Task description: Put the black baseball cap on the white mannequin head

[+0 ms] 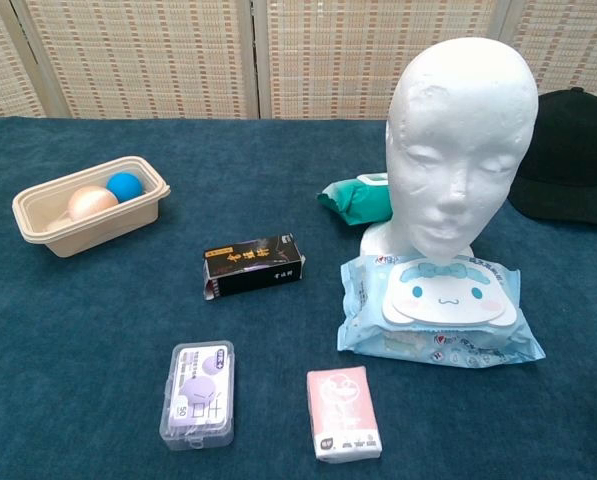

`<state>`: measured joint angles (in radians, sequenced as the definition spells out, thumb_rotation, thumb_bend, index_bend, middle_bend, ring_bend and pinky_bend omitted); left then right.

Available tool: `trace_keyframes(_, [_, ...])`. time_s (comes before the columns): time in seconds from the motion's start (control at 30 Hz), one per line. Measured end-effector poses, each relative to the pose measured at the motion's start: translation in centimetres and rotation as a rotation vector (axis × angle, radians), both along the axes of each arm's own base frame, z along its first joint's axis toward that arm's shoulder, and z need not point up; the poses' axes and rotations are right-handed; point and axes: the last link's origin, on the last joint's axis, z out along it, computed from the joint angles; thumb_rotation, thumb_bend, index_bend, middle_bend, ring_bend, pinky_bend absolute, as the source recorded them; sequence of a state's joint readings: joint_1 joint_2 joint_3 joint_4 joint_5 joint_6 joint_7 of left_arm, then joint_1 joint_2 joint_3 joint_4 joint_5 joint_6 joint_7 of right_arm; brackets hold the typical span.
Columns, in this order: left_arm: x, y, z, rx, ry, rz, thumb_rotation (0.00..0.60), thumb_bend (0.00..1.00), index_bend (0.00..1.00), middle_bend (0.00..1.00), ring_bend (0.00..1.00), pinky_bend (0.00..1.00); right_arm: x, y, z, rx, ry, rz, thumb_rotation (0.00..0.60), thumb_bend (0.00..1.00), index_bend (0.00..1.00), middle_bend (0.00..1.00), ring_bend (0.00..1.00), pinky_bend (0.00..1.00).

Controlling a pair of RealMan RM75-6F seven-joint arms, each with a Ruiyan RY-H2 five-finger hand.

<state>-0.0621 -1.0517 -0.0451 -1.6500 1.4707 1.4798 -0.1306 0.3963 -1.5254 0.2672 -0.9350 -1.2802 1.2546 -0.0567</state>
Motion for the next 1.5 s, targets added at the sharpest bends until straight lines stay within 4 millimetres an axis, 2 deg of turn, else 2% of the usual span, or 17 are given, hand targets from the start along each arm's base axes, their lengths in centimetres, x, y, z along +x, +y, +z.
trace_keyframes(0.67, [-0.3,0.0,0.1,-0.01,-0.002,0.014,0.6,0.12,0.38,0.29,0.26,0.41,-1.4,-2.4,-4.6,0.086,0.027,-0.064,0.6,0.0,0.78,0.84,0.57,0.68])
trace_keyframes(0.97, [-0.3,-0.1,0.1,-0.014,-0.004,0.016,0.6,0.12,0.38,0.29,0.26,0.41,-1.8,-3.4,-5.8,0.113,0.035,-0.095,0.6,0.0,0.78,0.84,0.57,0.68])
trace_keyframes(1.2, [-0.4,-0.1,0.2,-0.012,-0.004,0.021,0.6,0.12,0.38,0.29,0.26,0.41,-1.0,-4.8,-6.6,0.129,0.04,-0.092,0.6,0.0,0.78,0.84,0.57,0.68])
trace_keyframes(1.5, [-0.4,-0.1,0.4,-0.008,-0.009,0.022,0.6,0.12,0.38,0.29,0.26,0.41,-0.8,-5.6,-7.4,0.147,0.054,-0.106,0.6,0.0,0.78,0.84,0.57,0.68])
